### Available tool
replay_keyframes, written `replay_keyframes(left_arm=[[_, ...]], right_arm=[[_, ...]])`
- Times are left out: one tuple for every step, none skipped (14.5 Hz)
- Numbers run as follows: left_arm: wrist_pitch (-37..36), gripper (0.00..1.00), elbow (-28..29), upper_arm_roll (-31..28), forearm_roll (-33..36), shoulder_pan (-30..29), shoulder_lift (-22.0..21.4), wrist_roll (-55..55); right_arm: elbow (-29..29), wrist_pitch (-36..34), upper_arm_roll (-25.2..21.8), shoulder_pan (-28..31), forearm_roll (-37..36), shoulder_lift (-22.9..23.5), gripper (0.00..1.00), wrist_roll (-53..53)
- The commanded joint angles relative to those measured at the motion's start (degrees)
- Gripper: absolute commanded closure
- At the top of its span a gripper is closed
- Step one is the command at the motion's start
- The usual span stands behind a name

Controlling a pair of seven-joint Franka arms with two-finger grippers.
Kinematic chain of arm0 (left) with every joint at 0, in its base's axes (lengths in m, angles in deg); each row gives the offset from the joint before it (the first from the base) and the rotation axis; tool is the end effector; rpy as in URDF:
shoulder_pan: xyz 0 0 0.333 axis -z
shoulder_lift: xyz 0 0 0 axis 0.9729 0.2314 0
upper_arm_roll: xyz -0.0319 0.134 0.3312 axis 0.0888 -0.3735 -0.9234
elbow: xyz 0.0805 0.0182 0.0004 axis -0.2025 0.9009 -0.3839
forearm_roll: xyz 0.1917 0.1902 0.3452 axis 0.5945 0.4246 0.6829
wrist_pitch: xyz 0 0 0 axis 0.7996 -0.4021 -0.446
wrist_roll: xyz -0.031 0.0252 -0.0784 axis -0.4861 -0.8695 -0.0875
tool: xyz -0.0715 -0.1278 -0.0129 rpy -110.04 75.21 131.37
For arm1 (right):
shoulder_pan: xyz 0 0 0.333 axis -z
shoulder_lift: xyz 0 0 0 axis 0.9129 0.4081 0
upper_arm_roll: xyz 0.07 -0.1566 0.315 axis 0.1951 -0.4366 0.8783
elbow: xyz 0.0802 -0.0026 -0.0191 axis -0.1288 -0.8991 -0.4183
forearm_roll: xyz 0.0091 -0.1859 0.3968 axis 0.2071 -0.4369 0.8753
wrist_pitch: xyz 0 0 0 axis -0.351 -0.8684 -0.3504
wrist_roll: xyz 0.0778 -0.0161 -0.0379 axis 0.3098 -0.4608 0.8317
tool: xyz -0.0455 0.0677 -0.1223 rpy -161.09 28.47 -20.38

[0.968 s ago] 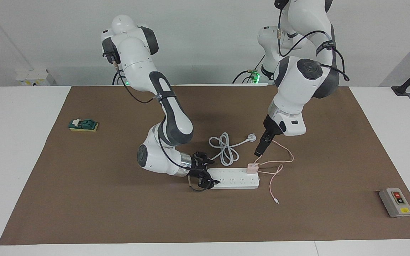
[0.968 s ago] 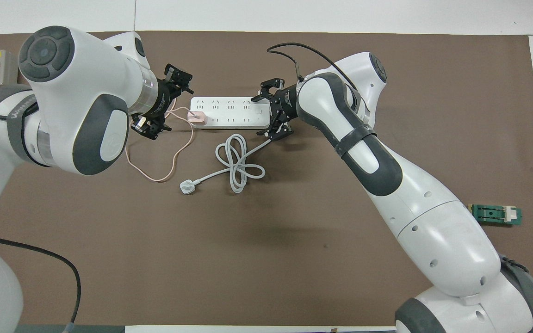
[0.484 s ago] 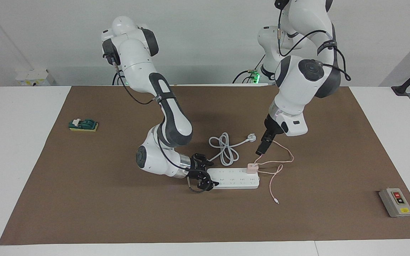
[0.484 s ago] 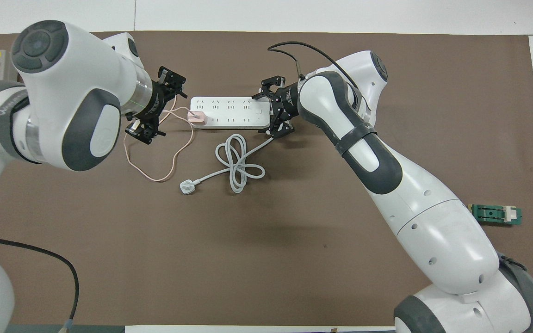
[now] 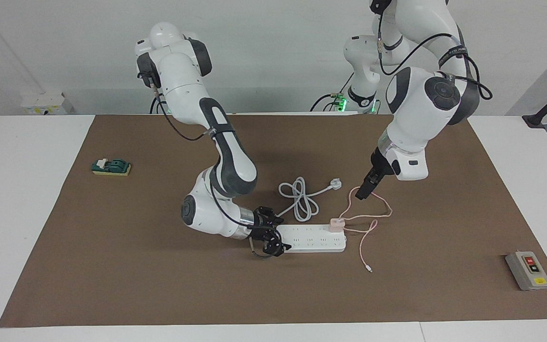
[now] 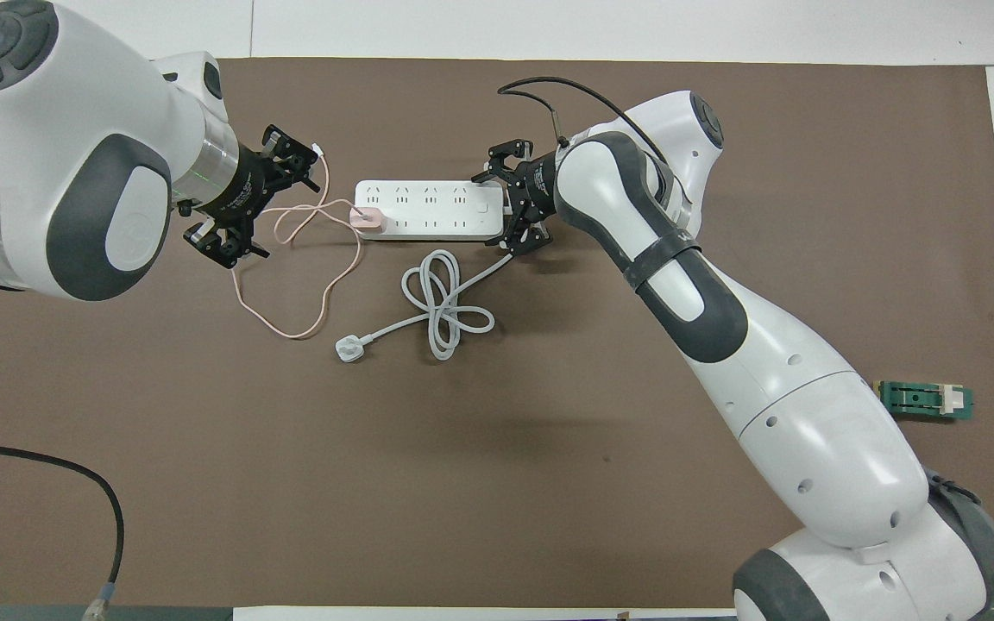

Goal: Unplug charger and place it aside
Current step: 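Grasp the pink charger with the left gripper while the right gripper holds the strip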

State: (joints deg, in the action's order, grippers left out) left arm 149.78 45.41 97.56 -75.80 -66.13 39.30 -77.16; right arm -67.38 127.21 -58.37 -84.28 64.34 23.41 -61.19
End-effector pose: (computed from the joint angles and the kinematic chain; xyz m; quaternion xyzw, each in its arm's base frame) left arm 0.6713 -0.2305 0.4809 0.9115 0.4043 -0.0426 0.0625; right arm 0.7776 0.3544 0.2275 -0.7231 0.5720 0.2717 0.2758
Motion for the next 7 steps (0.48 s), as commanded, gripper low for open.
replay_keyframes(left_arm=[[1.4,0.0,-0.7,-0.5,-0.7,0.3,0.8,-7.7],[2.9,0.0,-0.5,-0.5,-0.7,0.2,0.8,-11.7],[4.0,0.0,0.0,-0.6,-0.6,0.4,0.8,-14.0],[5.1,0.0,0.2,-0.6,-0.6,0.6,0.9,-16.3],[6.6,0.0,0.7,-0.6,-0.1,0.8,0.9,-20.5],[8.3,0.0,1.6,-0.6,2.7,1.6,1.4,-24.4],[9.9,0.0,2.4,-0.5,4.5,2.2,2.0,-27.1]], right_arm=[[1.8,0.7,0.3,-0.1,-2.0,2.6,0.0,0.8],[1.9,0.4,0.3,-0.1,-2.0,2.6,0.0,0.8],[2.2,0.3,0.3,0.3,-2.0,2.6,0.0,0.7],[2.3,0.4,0.3,0.5,-1.9,2.7,0.0,0.7],[2.6,0.7,0.3,0.5,-1.9,3.0,0.0,0.7],[2.7,0.9,0.3,0.5,-1.8,3.0,0.0,0.5],[3.0,0.9,0.4,0.5,-1.7,3.0,0.0,0.2]])
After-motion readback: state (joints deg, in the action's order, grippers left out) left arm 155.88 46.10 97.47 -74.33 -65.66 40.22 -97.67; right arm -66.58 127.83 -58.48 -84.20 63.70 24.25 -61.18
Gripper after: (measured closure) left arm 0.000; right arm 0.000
